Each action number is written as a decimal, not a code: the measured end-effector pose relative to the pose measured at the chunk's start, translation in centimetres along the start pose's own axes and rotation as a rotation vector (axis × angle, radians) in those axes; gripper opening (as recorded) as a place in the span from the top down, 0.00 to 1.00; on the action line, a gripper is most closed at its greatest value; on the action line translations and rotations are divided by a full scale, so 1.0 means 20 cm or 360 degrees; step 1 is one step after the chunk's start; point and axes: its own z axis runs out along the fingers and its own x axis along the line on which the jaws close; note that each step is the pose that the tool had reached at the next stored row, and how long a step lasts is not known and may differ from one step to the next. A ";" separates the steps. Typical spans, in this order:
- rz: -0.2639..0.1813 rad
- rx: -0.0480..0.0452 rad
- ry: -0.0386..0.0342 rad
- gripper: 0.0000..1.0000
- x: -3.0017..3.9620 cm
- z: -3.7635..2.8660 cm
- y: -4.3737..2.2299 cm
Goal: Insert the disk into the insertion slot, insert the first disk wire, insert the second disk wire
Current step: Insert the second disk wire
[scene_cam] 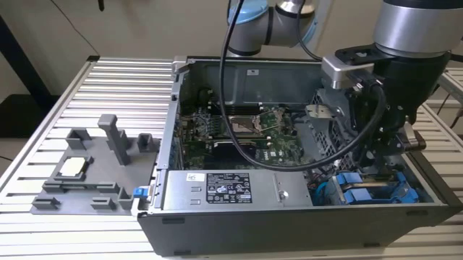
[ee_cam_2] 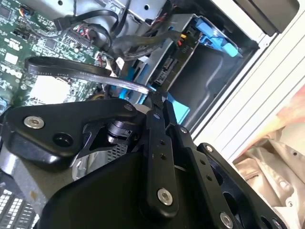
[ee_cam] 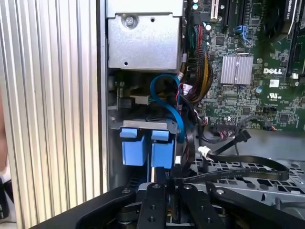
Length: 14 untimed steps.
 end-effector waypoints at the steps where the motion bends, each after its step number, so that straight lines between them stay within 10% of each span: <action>1: 0.0000 -0.0002 0.0000 0.84 0.011 0.002 -0.007; 14: -0.0002 -0.0020 -0.0003 0.84 0.076 0.021 -0.088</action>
